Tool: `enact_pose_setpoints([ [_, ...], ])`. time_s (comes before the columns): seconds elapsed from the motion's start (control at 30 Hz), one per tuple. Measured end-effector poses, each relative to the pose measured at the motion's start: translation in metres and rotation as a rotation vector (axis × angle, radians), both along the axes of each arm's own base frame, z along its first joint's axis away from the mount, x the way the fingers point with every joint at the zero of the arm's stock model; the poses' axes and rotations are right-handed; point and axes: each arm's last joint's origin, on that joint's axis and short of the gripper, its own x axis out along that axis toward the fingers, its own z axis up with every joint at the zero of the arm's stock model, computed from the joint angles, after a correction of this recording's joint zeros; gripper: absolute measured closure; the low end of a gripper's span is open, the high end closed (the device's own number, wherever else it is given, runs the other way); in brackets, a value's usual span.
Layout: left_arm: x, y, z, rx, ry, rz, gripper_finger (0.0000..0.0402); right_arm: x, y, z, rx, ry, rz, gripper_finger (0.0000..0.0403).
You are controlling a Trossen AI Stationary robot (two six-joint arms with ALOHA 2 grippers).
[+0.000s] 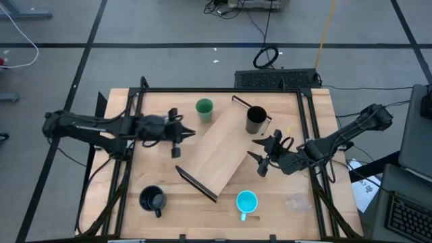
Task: Stack small to large cups/mugs on shelf
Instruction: Put the light blue mug on the shelf
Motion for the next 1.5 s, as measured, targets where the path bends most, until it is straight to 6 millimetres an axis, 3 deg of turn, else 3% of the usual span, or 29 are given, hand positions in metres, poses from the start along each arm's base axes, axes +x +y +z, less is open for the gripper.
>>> enact_pose_setpoints([
  [0.37, -0.043, -0.027, -0.013, -0.035, -0.086, -0.058, 0.0371, 0.009, 0.005, 0.002, 0.052, -0.074, 0.017, 0.0177],
  [1.07, -0.051, -0.032, -0.021, 0.008, 0.004, -0.058, 0.0371, 0.004, 0.018, 0.002, 0.146, -0.082, 0.097, 0.0177],
  [1.5, -0.055, -0.038, -0.026, -0.037, 0.048, -0.054, 0.0371, 0.002, 0.033, 0.031, 0.157, -0.093, 0.164, 0.0177],
])
